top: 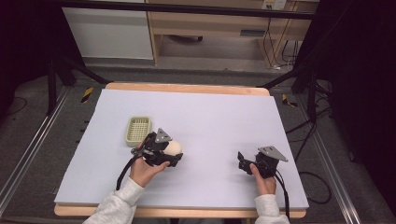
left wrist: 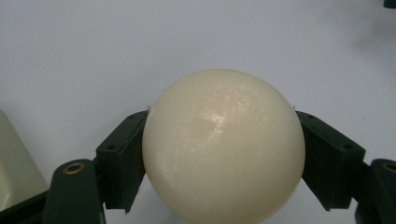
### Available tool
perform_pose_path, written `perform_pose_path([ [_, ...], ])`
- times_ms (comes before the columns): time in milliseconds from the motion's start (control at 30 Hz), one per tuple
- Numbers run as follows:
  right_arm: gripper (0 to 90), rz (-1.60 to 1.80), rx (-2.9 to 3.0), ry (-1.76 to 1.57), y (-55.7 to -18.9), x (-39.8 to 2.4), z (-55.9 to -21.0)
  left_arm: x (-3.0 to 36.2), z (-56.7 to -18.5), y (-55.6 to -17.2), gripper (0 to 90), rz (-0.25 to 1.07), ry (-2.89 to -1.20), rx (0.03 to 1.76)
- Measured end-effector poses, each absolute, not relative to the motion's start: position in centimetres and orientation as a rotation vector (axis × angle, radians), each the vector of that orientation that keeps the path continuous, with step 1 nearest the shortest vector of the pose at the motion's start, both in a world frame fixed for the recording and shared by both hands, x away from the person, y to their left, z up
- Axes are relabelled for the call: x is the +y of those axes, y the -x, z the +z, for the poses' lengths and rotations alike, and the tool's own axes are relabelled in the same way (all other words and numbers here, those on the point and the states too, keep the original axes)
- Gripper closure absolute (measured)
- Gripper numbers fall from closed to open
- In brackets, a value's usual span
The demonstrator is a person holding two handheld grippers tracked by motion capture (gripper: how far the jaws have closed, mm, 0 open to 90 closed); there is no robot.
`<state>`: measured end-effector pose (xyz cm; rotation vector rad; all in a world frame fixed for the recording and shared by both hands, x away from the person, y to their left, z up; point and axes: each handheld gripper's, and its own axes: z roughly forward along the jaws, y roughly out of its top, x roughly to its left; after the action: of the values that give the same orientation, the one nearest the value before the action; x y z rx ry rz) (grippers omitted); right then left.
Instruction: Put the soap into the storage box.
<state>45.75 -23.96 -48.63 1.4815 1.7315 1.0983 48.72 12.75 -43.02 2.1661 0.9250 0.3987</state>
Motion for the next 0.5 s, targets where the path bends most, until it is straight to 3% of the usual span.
perform_pose_path([
  [500, 3.2, 1.091, 1.729, -1.478, -45.7, -23.8, -48.6, 14.8, -42.7, -49.5, 24.1, 0.423, -2.129, 0.979],
])
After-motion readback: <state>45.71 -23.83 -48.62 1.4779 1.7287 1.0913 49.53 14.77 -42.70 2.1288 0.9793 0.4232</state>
